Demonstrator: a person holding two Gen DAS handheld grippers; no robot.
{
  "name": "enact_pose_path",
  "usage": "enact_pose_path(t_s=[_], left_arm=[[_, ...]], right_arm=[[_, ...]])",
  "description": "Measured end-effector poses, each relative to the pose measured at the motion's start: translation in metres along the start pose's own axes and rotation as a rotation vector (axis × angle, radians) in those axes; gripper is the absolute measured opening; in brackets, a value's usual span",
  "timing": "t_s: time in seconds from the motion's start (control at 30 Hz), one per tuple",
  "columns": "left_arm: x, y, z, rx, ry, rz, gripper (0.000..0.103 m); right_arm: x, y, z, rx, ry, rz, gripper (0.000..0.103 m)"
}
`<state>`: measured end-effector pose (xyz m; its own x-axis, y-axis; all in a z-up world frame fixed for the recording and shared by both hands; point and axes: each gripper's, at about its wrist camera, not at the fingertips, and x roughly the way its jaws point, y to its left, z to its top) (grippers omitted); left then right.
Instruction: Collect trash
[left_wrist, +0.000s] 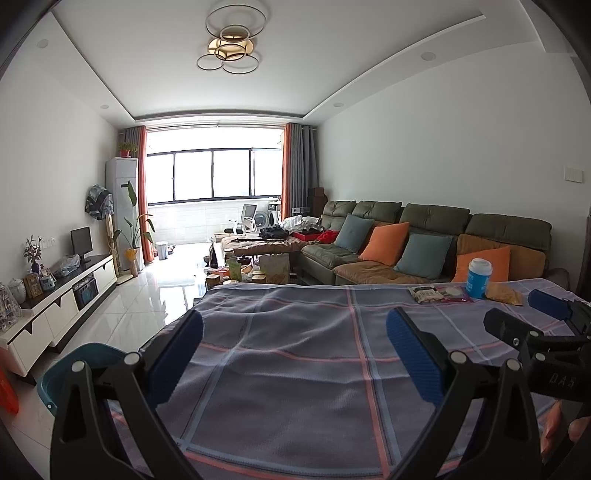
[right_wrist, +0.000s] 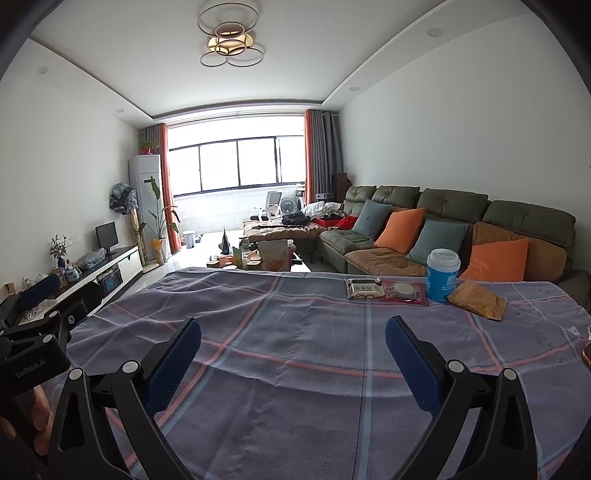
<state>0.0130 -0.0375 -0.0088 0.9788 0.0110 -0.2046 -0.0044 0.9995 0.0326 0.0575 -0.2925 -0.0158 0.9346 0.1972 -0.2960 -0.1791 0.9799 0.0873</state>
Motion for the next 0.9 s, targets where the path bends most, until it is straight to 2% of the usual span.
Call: enact_pose_path(t_s=[0.9], left_arm=[[0.0042, -0.0060, 0.0000, -0.001, -0.012, 0.019, 0.100]], right_arm=[[0.0011, 0.0036, 0.0065, 0.001, -0.006, 0.005, 0.099]])
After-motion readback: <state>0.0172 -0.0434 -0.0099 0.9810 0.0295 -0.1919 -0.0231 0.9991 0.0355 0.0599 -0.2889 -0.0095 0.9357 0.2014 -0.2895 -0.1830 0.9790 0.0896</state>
